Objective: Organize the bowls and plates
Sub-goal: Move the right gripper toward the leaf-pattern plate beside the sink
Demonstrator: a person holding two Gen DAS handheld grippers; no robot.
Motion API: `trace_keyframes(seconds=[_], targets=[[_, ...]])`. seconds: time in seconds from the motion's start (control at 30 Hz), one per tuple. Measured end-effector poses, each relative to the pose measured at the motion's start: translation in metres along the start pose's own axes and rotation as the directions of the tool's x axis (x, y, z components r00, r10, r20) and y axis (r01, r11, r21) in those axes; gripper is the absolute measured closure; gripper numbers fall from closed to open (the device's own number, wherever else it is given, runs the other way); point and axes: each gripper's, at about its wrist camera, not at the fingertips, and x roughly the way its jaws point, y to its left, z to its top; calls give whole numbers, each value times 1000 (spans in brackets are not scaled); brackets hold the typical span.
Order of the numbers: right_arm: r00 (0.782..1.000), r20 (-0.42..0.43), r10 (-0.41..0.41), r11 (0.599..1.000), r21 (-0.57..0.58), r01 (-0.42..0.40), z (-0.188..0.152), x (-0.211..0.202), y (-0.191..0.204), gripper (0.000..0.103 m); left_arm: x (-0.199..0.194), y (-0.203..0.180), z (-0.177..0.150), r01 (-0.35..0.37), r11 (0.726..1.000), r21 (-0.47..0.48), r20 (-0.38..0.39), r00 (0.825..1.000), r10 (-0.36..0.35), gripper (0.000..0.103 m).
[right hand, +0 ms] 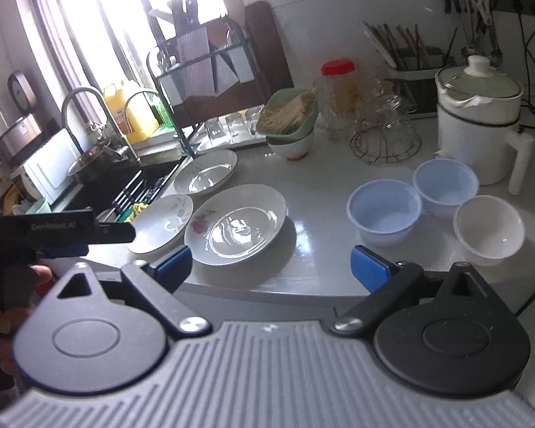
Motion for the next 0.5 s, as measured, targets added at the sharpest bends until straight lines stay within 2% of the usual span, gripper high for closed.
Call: trace_keyframes(seconds=[0.3,0.37,0.5], targets=[[998,-10,-59,998,31,59,22,63,52,9,54,65,60,48,998,32,-53,998,-46,1],[995,-18,-97,995,22,97,27,80,65,14,69,79,74,54,998,39,-66,997,-51,1],[991,-59,-117,991,53,120,35,111,82,19,97,107,98,76,996,45,-105,992,-71,1]])
